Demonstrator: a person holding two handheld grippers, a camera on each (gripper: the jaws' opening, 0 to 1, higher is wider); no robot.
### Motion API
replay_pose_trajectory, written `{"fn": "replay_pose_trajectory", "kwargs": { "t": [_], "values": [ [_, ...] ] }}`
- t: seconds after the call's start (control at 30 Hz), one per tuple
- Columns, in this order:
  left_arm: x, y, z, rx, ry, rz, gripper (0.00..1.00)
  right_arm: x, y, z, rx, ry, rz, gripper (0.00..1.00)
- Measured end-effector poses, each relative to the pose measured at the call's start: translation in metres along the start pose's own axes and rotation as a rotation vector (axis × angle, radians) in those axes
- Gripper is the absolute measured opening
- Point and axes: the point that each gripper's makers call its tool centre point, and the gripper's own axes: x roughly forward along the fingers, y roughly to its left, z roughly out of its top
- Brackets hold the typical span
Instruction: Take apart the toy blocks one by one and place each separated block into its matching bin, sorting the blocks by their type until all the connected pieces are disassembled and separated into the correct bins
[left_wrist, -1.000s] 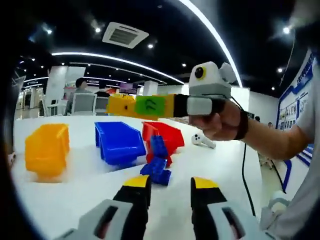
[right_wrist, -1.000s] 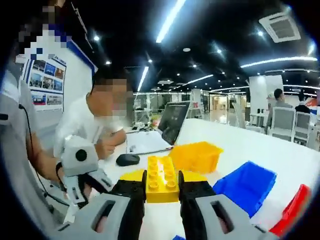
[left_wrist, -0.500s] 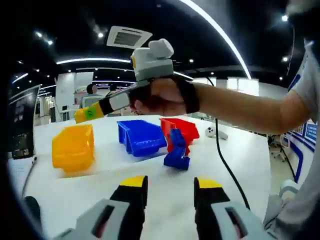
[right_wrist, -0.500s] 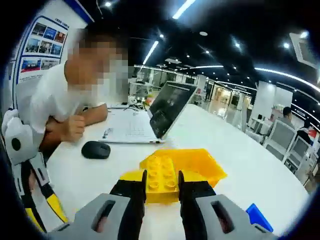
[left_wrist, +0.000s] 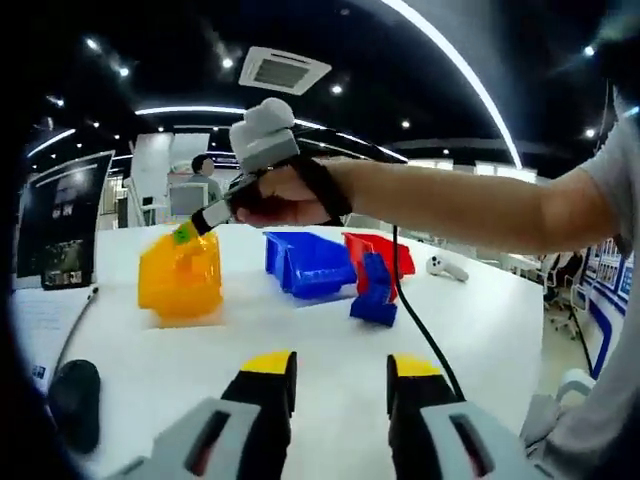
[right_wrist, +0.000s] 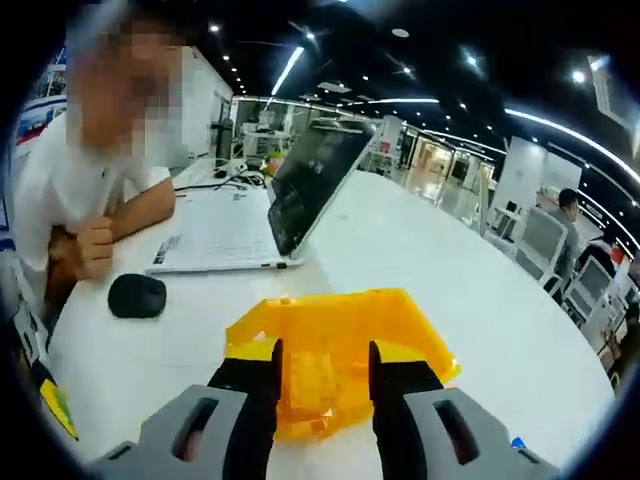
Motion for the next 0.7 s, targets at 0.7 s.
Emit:
{"fn": "replay_pose_trajectory", "kwargs": {
  "t": [0.7],
  "values": [
    [0.013,-0.010,0.013,-0.001,-0.020,0.004,0.38,-0.214,-0.050,-0.043,-0.025,-0.204,-0.176,0.34]
  ]
}}
